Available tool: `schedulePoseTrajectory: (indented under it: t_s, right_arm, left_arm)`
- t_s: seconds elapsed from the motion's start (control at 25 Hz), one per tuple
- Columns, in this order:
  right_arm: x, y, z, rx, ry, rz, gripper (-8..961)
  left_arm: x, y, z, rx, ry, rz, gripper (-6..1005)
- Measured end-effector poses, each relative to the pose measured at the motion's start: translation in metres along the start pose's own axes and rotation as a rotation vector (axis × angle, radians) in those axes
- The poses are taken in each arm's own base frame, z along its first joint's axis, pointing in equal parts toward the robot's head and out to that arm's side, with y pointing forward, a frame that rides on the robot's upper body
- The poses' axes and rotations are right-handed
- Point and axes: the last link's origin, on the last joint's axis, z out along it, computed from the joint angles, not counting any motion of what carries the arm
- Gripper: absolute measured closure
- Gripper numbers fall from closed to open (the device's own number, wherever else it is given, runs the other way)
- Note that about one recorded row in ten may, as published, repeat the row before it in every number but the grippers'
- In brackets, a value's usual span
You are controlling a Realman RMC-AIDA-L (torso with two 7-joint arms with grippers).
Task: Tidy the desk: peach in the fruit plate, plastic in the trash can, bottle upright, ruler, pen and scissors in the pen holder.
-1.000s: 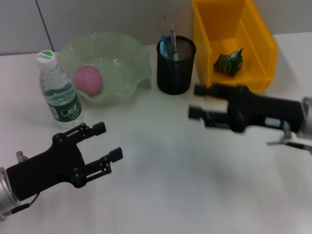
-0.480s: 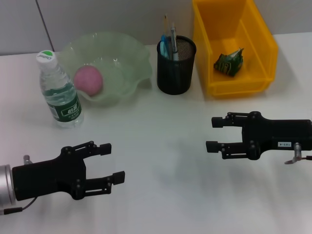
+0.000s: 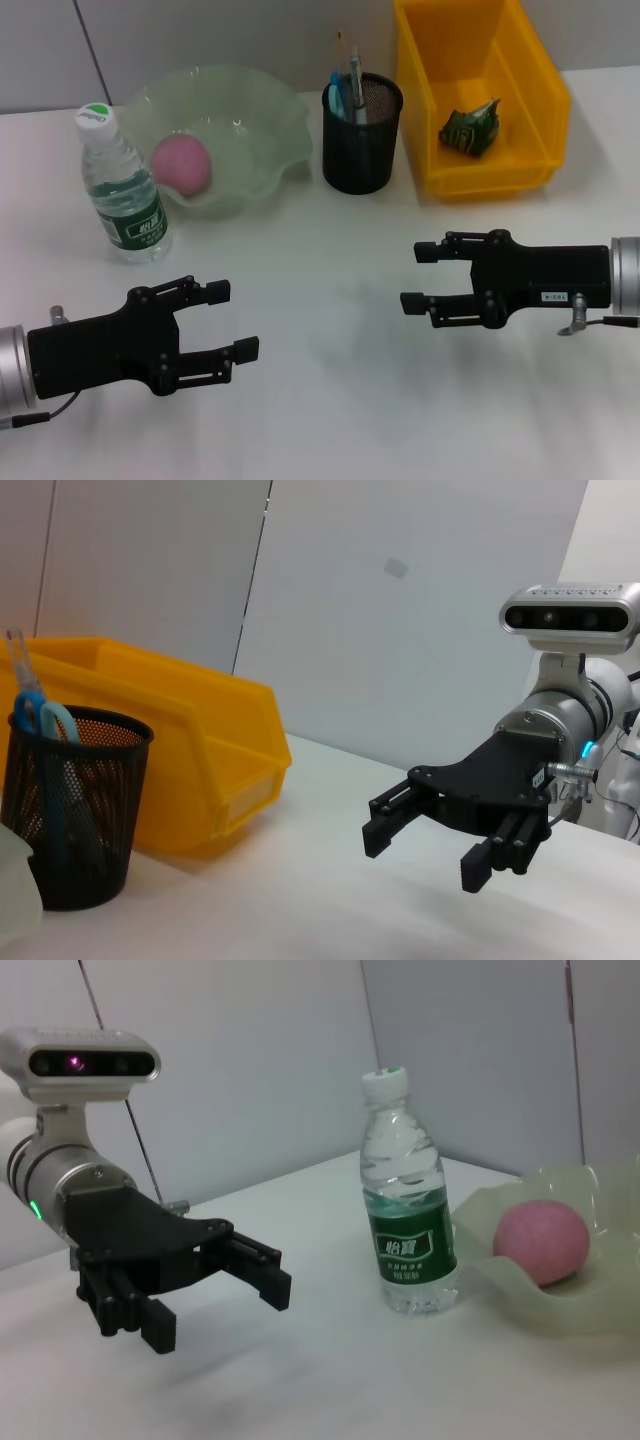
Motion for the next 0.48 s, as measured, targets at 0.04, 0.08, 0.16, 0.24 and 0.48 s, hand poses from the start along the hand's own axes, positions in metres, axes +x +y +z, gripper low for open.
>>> schedulePoseTrajectory:
  t_s: [0.04,0.08,0.16,0.24,0.48]
  right_arm:
    - [-0.0003,0.0000,0.0006,0.001,-0.002,0.000,194]
    - [-0.0016,-0.0005,0.0019,0.000,-0.004,-0.002,194]
    - [-0.0022,-0.0007,0.0024,0.000,-0.004,-0.004,194]
    - [-0.0029,-0.0004,0.0037,-0.003,-0.005,-0.005,194]
    - [-0.0024,-0.0001,0.0043,-0.002,-0.005,-0.003,194]
  left_arm:
    - [0.0001,0.0000,0.0000,0.000,0.000,0.000,156]
    - [0.0004,-0.0002,-0.0003,0.000,-0.001,0.002,156]
    - [0.0007,-0.0005,-0.0006,0.000,-0.001,0.003,156]
    - [0.0016,-0.0008,-0.0013,-0.002,-0.001,0.004,156]
    - [0.0028,-0.0009,-0.0030,-0.006,-0.001,0.004,156]
